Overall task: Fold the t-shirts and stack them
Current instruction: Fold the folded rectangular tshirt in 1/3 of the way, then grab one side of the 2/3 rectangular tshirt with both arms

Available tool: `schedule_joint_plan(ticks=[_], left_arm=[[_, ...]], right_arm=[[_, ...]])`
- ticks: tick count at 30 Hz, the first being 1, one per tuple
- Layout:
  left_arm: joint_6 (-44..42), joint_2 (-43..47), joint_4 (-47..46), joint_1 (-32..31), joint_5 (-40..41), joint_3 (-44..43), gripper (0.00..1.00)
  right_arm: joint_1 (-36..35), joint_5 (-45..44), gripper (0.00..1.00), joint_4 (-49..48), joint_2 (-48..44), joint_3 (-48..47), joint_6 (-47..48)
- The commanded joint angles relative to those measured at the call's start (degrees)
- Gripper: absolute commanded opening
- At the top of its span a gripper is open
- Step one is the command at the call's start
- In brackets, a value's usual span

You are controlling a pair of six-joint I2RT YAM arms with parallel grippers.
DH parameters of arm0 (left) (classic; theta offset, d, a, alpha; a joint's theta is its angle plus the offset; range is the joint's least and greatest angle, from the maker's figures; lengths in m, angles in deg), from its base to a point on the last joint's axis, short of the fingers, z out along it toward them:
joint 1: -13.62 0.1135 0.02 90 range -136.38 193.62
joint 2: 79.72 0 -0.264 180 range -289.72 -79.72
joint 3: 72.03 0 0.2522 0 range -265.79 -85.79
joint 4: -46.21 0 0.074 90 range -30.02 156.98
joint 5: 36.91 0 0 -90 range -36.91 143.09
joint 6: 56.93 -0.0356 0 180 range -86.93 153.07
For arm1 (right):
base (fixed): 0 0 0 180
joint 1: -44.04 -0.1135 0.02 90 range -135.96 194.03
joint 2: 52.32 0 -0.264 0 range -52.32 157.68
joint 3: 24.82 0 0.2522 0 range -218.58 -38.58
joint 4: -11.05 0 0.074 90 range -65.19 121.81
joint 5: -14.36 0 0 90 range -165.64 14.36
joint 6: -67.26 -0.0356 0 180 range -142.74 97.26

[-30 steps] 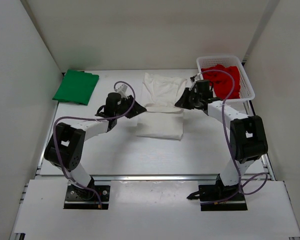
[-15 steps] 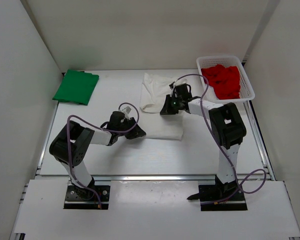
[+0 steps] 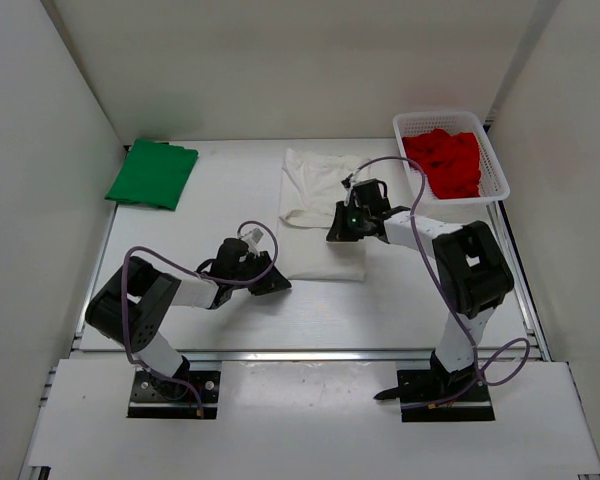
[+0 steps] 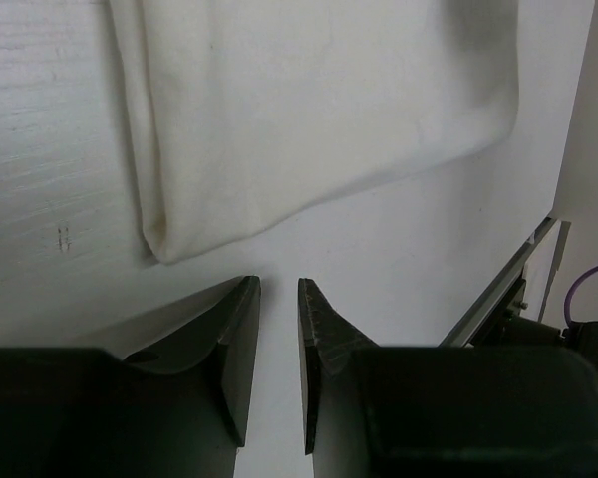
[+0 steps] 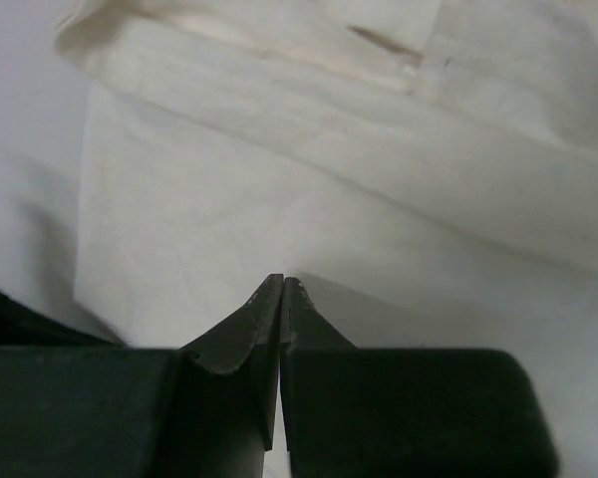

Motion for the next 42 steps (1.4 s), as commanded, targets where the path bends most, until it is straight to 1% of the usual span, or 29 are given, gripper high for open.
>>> schedule_joint_plan(ticks=[1, 2, 3, 7, 8, 10, 12, 15, 17, 20, 23, 28, 30, 31, 32, 33, 34, 35, 36, 38, 39, 41, 42], left_arm=[[-0.69, 2.52, -0.73, 0.2, 0.27, 0.24, 0.33], [-0.6, 2.34, -0.64, 0.38, 0.61, 0.42, 0.33], [0.01, 3.21, -1.17, 0.73, -0.34, 0.24, 0.32], [0.37, 5.94, -0.55, 0.12, 0.27, -1.08, 0.32], [0.45, 6.9, -0.12, -0.4, 1.74, -2.12, 0.33], [0.8, 6.91, -0.2, -0.24, 2.37, -3.36, 0.33], [0.8, 5.51, -0.12, -0.23, 3.16, -5.46, 0.33], [0.28, 0.52, 0.58, 0.82, 2.2, -8.1, 0.33], [1.32, -3.71, -0.63, 2.05, 0.71, -7.76, 0.32], [1.42, -6.79, -1.35, 2.32, -0.62, -6.79, 0.32], [0.81, -6.81, -0.91, 2.05, -0.18, -5.13, 0.31], [0.89, -5.22, -1.08, 1.88, -0.35, -3.98, 0.31], [1.15, -3.82, -1.34, 2.14, -0.87, -3.54, 0.32], [1.33, -2.94, -1.61, 2.14, -0.88, -3.19, 0.31], [1.51, -1.8, -1.44, 2.49, -0.79, -3.1, 0.32], [1.59, -1.18, -1.26, 2.32, -0.53, -3.1, 0.31], [1.86, -0.57, -1.26, 2.14, -0.7, -3.45, 0.32], [1.77, 0.05, -1.26, 1.88, -0.79, -3.45, 0.31], [1.68, 0.66, -0.82, 1.53, -0.96, -4.15, 0.32], [1.6, 1.45, -0.03, 1.17, -0.79, -4.68, 0.31], [1.25, 2.07, 0.32, 1.61, -0.44, -4.68, 0.32], [1.16, 3.03, 0.41, 1.79, 0.27, -3.98, 0.32], [1.07, 3.3, 0.41, 2.05, 0.35, -3.8, 0.33]], right_arm=[[-0.68, 0.39, 0.0, -7.03, -4.88, 2.56, -0.01], [-0.77, 0.3, 0.0, -6.6, -4.09, 2.31, 0.0], [0.01, 0.13, 0.0, -6.42, -0.08, 0.13, 0.87], [0.54, -0.57, 0.0, -6.6, 3.3, -2.26, 1.14], [0.72, -0.84, 0.0, -6.68, 4.17, -2.7, 1.31], [0.81, -1.1, 0.0, -6.34, 5.5, -3.67, 1.31], [0.37, -1.8, 0.0, -6.77, 6.2, -4.29, 1.49], [-0.77, -3.74, 0.0, -6.51, 6.9, -4.2, 1.75], [-1.12, -5.14, 0.0, -6.42, 6.99, -4.29, 1.75], [-1.39, -6.99, 0.0, -6.59, 7.43, -5.34, 1.58], [-0.16, -9.53, 0.0, -5.46, 9.8, -10.52, 2.1], [3.09, -10.24, 0.0, 2.18, 19.11, -29.21, 1.84], [3.62, -9.63, 0.0, 5.87, 19.21, -33.18, 2.1], [3.27, -10.06, 0.0, 5.97, 16.86, -32.25, 2.71], [3.1, -10.15, 0.0, 4.49, 15.1, -28.76, 2.55], [2.83, -10.5, 0.0, 2.48, 10.99, -26.81, 2.46], [2.48, -10.33, 0.0, 2.02, 7.21, -22.96, 2.28], [2.39, -10.07, 0.0, 0.97, 5.08, -18.14, 1.76], [2.48, -8.68, 0.0, -0.95, 1.49, -15.48, -0.07], [3.09, -6.31, 0.0, -5.09, -6.59, -2.43, -4.73], [3.36, -4.2, 0.0, -8.5, -8.28, 0.34, -6.14], [4.23, -1.55, 0.0, -13.61, -14.16, 12.62, -10.27], [4.32, -0.58, 0.0, -14.85, -14.97, 17.11, -10.64]])
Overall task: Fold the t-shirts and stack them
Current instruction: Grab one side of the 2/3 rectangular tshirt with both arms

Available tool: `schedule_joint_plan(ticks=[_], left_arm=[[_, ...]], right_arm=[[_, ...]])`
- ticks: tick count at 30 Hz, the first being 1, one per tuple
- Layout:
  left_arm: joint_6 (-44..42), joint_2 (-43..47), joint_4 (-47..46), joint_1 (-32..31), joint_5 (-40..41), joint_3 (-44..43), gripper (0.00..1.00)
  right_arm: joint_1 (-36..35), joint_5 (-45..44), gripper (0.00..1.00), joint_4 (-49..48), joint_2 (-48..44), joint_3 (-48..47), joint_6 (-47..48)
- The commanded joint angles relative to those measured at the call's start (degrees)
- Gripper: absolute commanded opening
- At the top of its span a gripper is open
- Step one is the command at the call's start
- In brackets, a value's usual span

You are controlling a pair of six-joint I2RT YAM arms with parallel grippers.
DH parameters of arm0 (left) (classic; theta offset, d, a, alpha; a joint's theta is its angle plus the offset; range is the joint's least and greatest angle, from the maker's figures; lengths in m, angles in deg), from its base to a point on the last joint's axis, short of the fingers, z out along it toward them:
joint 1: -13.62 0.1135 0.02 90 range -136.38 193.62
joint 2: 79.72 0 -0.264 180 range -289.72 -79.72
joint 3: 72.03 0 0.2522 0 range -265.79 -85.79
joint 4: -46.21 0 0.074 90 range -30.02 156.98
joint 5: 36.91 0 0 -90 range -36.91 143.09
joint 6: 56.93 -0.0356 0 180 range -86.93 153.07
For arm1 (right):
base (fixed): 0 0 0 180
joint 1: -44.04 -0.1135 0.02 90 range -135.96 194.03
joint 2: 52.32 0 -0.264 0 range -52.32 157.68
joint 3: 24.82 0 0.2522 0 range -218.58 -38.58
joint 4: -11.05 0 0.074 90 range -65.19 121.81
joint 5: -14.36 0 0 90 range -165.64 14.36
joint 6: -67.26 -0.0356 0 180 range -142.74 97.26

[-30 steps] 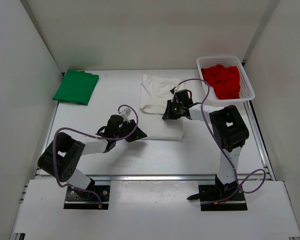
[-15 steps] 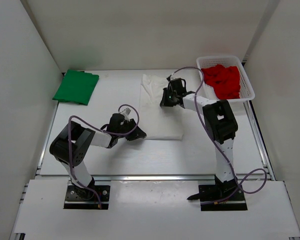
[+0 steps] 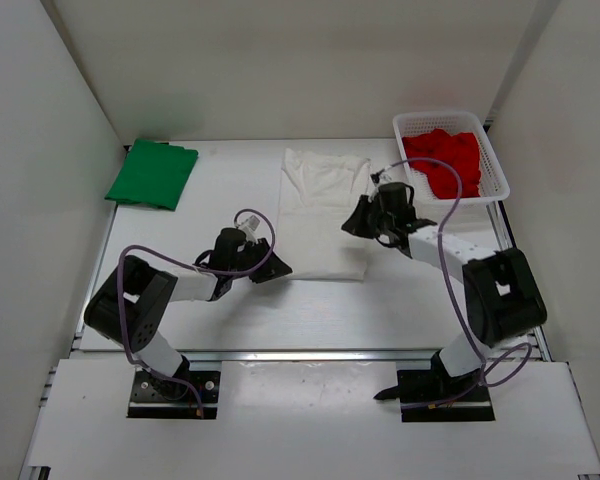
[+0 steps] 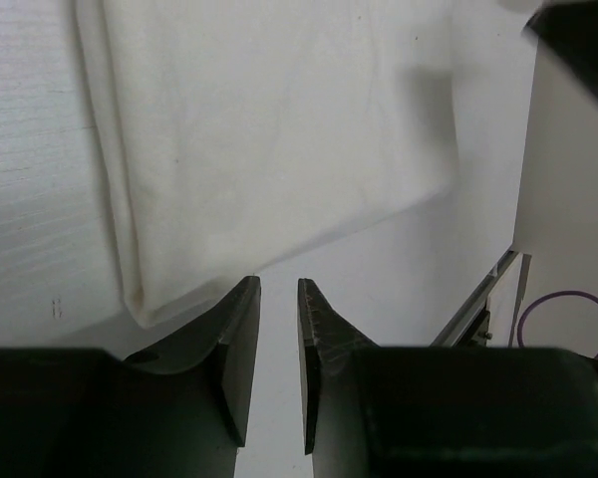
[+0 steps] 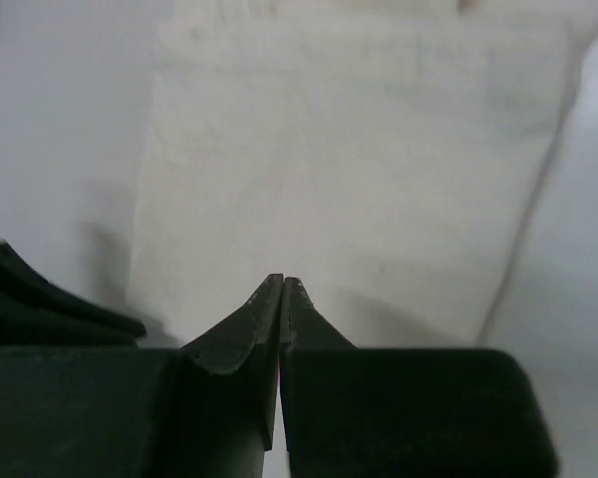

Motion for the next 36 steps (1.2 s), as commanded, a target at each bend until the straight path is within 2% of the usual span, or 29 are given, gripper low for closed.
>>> schedule_joint_plan(ticks=[1, 5, 9, 14, 16, 18, 20, 24, 29, 33, 35, 36], left_arm=[[-0.7, 3.54, 0.54, 0.67, -0.08, 0.22, 0.33], [-0.09, 3.63, -0.59, 2.08, -1.58, 1.71, 0.33], [-0.09, 4.42, -0.07, 3.05, -1.58, 2.5, 0.33], [-2.28, 7.76, 3.43, 4.71, 0.97, 3.21, 0.32], [-3.68, 9.86, 5.11, 4.63, 2.89, 3.56, 0.36], [-5.53, 10.49, 8.61, 3.93, 5.0, 3.21, 0.47], [-6.59, 10.93, 10.03, 3.05, 6.59, 2.86, 0.59], [-7.38, 9.53, 10.12, 2.7, 8.18, 2.51, 0.65], [-7.12, 5.75, 9.33, 0.95, 9.49, 1.54, 0.59], [-6.77, 2.59, 8.72, 0.24, 8.44, 0.75, 0.54], [-6.33, 2.05, 8.37, -0.29, 8.7, 0.31, 0.52], [-6.15, 1.44, 7.76, -0.38, 8.35, 0.48, 0.48]], right_arm=[[1.24, 4.23, 0.0, -8.75, -6.07, 12.19, -6.0], [2.82, 4.68, 0.0, -11.93, -12.59, 23.78, -6.45], [4.76, 5.03, 0.0, -13.33, -13.31, 31.17, -6.62], [4.94, 5.29, 0.01, -14.04, -13.92, 33.03, -6.54], [5.46, 5.38, 0.08, -13.69, -16.98, 32.87, -6.45], [5.46, 4.68, 0.25, -12.73, -20.76, 32.95, -6.36], [6.34, 4.06, 0.37, -11.93, -25.5, 34.17, -5.83], [9.42, 5.81, 0.44, -9.74, -26.59, 36.46, -5.75], [7.4, 7.83, 0.48, -10.61, -21.4, 36.29, -6.09], [8.1, 11.96, 0.47, -12.37, -16.39, 35.32, -7.58], [7.92, 14.24, 0.41, -14.03, -15.42, 35.5, -8.29], [8.01, 14.6, 0.39, -14.13, -14.37, 35.5, -8.82]])
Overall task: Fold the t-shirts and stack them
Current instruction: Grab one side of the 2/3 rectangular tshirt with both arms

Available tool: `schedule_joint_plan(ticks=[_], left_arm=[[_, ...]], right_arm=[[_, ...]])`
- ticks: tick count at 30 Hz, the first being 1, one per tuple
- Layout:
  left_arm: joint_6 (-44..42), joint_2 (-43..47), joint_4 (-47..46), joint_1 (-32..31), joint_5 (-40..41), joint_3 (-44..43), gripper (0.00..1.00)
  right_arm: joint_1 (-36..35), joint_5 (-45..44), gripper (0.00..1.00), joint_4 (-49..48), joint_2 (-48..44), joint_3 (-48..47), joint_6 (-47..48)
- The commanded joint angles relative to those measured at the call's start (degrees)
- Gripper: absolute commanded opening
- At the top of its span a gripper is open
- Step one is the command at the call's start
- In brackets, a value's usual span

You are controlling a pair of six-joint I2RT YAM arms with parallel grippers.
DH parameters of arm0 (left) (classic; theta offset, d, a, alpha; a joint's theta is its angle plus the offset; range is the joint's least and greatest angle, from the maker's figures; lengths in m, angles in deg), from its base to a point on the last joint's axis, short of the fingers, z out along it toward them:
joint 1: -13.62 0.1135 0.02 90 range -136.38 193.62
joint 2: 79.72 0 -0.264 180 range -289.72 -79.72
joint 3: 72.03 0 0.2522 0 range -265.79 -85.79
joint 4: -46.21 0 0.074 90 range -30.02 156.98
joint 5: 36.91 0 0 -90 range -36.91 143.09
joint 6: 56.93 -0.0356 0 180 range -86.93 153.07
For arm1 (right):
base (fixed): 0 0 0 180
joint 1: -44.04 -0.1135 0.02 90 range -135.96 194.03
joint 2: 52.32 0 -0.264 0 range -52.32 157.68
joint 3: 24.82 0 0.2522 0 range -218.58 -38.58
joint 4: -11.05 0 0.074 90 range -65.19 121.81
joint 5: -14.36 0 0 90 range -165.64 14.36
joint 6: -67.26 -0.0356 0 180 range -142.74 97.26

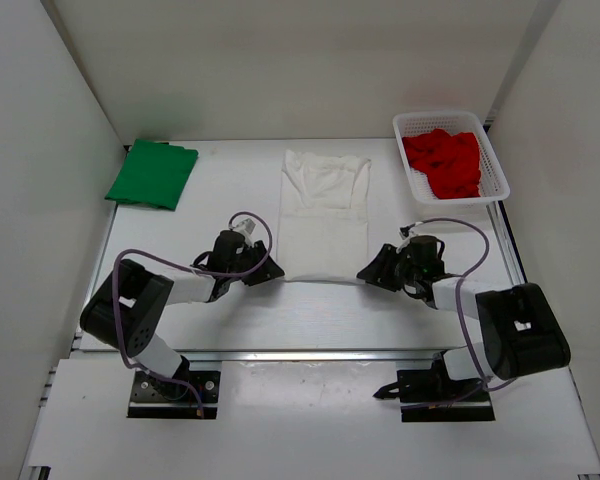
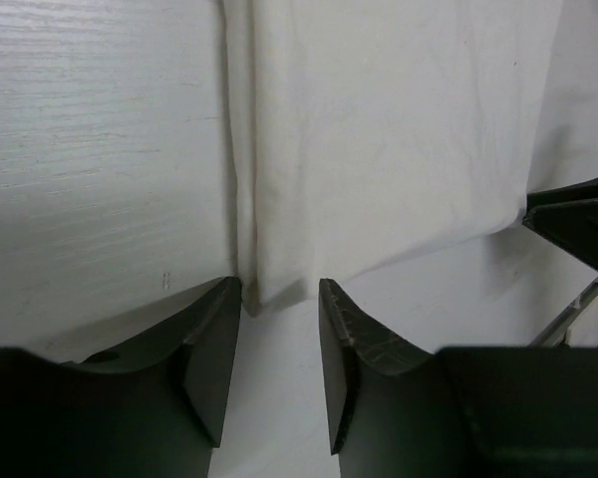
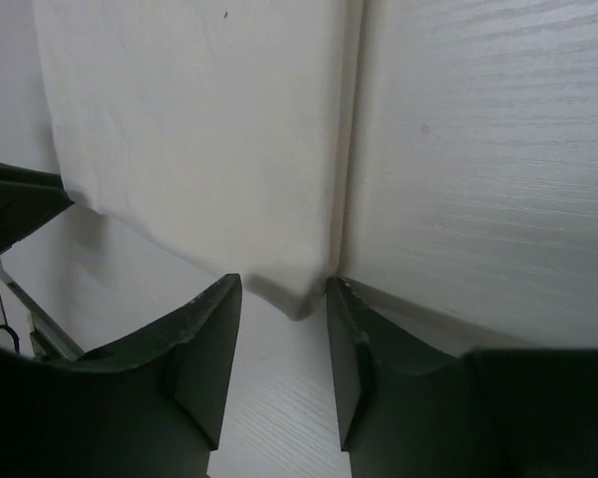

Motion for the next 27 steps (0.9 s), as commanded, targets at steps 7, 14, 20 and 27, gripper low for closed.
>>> schedule_joint_plan(ticks=[7, 14, 20, 27], left_arm=[[0.74, -1.63, 0.94, -0.27, 1.05, -0.17, 0.15], [-0.49, 8.45, 8.77, -3.51, 3.07, 1.31, 0.0], [-2.77, 33.56, 25.45, -5.8, 2.72, 12.73, 0.0], [5.83, 64.36, 43.4, -5.99, -1.93, 15.22, 0.0]], right_arm=[[-0.95, 4.23, 0.03, -3.51, 2.76, 0.42, -1.5], [-5.25, 0.2, 0.0, 2.89, -5.93, 2.79, -1.59], [-20.26, -9.65, 0.0, 19.4, -29.44, 9.55, -7.54], [-35.4, -19.58, 0.0, 34.53, -51.38, 8.78, -18.9]])
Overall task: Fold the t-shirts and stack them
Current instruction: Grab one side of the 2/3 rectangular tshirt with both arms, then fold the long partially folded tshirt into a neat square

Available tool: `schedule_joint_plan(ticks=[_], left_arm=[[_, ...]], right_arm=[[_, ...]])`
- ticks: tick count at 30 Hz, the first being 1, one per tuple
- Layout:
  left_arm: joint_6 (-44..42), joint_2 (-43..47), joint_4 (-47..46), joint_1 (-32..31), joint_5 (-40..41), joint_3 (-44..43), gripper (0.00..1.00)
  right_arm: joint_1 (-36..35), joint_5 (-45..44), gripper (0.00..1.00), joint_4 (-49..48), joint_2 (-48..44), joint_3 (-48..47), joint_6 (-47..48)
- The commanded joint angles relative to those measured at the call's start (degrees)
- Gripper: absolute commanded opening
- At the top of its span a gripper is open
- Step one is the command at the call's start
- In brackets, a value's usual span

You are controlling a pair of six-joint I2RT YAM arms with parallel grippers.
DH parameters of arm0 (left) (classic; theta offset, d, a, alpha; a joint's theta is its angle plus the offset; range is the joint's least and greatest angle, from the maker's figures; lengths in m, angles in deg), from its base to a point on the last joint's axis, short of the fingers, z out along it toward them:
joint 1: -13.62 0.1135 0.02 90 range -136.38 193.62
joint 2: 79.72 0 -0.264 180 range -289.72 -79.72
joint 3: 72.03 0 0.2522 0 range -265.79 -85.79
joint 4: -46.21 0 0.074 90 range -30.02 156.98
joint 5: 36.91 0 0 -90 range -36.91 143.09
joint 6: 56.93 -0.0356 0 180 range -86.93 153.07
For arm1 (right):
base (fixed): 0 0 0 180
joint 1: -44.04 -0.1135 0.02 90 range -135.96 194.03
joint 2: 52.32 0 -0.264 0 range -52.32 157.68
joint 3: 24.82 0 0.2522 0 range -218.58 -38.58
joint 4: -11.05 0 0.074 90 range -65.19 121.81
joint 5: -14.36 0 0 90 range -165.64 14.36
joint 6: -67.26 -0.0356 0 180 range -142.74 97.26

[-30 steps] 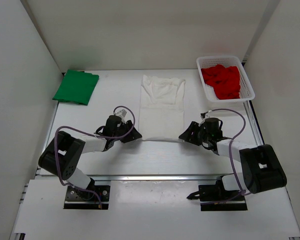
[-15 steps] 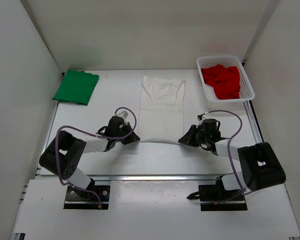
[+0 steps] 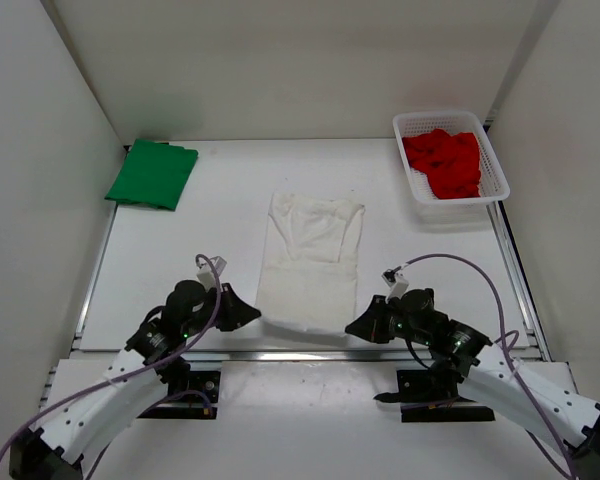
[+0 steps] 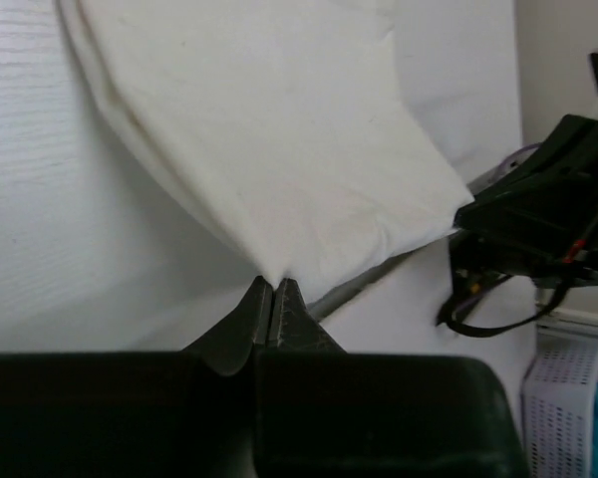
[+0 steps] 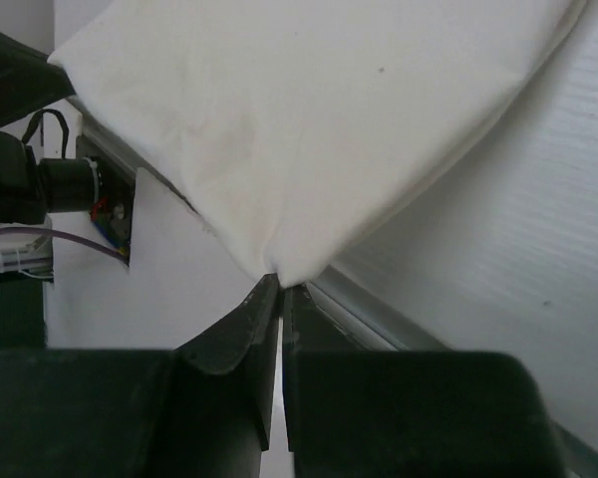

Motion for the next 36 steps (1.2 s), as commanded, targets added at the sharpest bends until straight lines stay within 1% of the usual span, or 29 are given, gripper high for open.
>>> schedule_joint_plan(ticks=[1, 3, 4, 6, 7, 9, 10, 11, 13, 14, 15, 16, 17, 18, 19, 20, 23, 24, 25, 26, 28, 29, 30, 31, 32, 33, 34, 35, 36], left_arm=[[4.7, 6.43, 9.11, 1.58, -3.64, -1.51, 0.0], [3.22, 5.92, 11.74, 2.73, -4.17, -8.42, 0.0], [1.3, 4.0, 12.36, 3.6, -3.65, -10.81, 0.0], [-2.92, 0.13, 12.46, 6.76, -4.6, -18.36, 0.0], [-3.46, -2.84, 11.5, 8.86, -6.18, -20.83, 0.0], [-3.91, -8.3, 6.06, 9.59, -7.16, -23.47, 0.0], [-3.91, -11.97, 3.6, 9.59, -6.55, -25.92, 0.0], [-3.47, -15.14, 1.92, 10.37, -6.98, -27.69, 0.0], [-2.86, -20.15, -4.21, 12.74, -6.29, -29.98, 0.0], [-2.33, -24.01, -5.64, 14.4, -6.8, -31.3, 0.0], [-2.5, -28.92, -7.3, 16.07, -6.89, -32.44, 0.0], [-2.85, -31.15, -8.37, 16.26, -6.03, -34.02, 0.0], [-3.2, -35.96, -8.98, 16.44, -4.71, -35.69, 0.0], [-3.21, -40.44, -10.38, 18.01, -4.7, -36.23, 0.0], [-2.34, -42.58, -12.66, 18.98, -4.96, -36.58, 0.0], [-1.2, -46.08, -14.51, 19.95, -4.96, -37.54, 0.0], [-0.22, -53.73, -17.24, 20.75, -2.07, -41.14, 0.0], [-0.04, -56.8, -17.25, 20.92, -0.84, -43.15, 0.0], [-0.82, -60.4, -17.17, 20.84, 0.04, -44.57, 0.0], [-0.92, -62.18, -16.38, 21.27, 1.53, -47.45, 0.0], [-0.66, -68.67, -16.29, 22.32, 1.81, -50.46, 0.0], [-0.13, -69.83, -16.81, 23.2, 2.24, -52.12, 0.01], [0.65, -72.19, -17.16, 23.64, 1.9, -53.01, 0.07], [1.1, -73.7, -19.25, 24.69, 1.02, -53.1, 0.12], [2.06, -74.67, -20.49, 25.66, -0.2, -53.54, 0.21], [3.03, -76.07, -21.11, 26.1, -1.52, -54.5, 0.33], [3.12, -76.78, -21.21, 27.07, -2.58, -54.95, 0.36], [3.38, -76.35, -21.73, 27.86, -2.5, -55.39, 0.39], [4.0, -75.91, -22.61, 28.04, -1.72, -54.69, 0.47]], right_arm=[[-2.82, -6.21, 0.0, 7.0, -3.32, -3.27, -5.2], [-1.07, -5.51, 0.0, 8.4, 0.0, -9.57, -1.35], [0.07, -4.38, 0.0, 9.02, 1.5, -12.74, -0.02], [5.93, -2.09, 0.0, 9.03, 7.28, -17.57, 6.98], [8.14, 1.31, 0.0, 8.07, 8.88, -20.21, 10.24], [20.67, 12.71, 0.0, 4.04, 15.28, -22.42, 13.94], [25.78, 14.95, 0.0, 2.97, 18.36, -23.74, 15.09], [29.05, 17.93, 0.0, 0.26, 21.35, -25.06, 16.67], [31.96, 18.39, 0.0, -0.12, 27.14, -29.79, 18.44], [32.94, 19.18, 0.0, -1.16, 31.27, -32.69, 19.58], [33.04, 18.84, 0.0, -2.3, 33.22, -33.68, 19.76], [34.52, 19.27, 0.0, -3.27, 37.68, -36.21, 20.03], [34.62, 21.8, 0.0, -3.8, 41.64, -39.46, 20.03], [35.84, 21.39, 0.0, -4.77, 43.51, -40.88, 20.29], [35.42, 19.91, 0.0, -5.73, 47.09, -43.59, 20.29], [36.28, 20.85, 0.0, -5.83, 51.31, -47.01, 20.47], [36.64, 20.85, 0.0, -4.52, 62.64, -57.03, 21.17], [36.9, 20.77, 0.0, -4.43, 64.77, -61.16, 22.04], [36.91, 19.64, 0.0, -3.64, 69.15, -62.76, 22.14], [36.99, 20.67, 0.0, -3.29, 73.28, -67.13, 22.14], [37.43, 21.12, 0.0, -3.02, 79.1, -72.95, 21.79], [37.43, 19.73, 0.0, -1.89, 82.86, -77.06, 22.13], [37.43, 20.15, 0.04, -1.88, 86.21, -81.11, 22.14], [37.61, 20.33, 0.06, -1.88, 87.81, -82.71, 22.05], [37.35, 21.55, 0.11, -0.83, 91.3, -86.65, 21.61], [37.35, 22.17, 0.16, 0.05, 93.43, -90.51, 22.05], [37.08, 22.35, 0.18, 1.97, 94.67, -93.86, 21.88], [36.82, 21.74, 0.23, 3.21, 95.63, -94.94, 23.09], [36.82, 21.74, 0.3, 4.01, 95.82, -96.25, 24.06]])
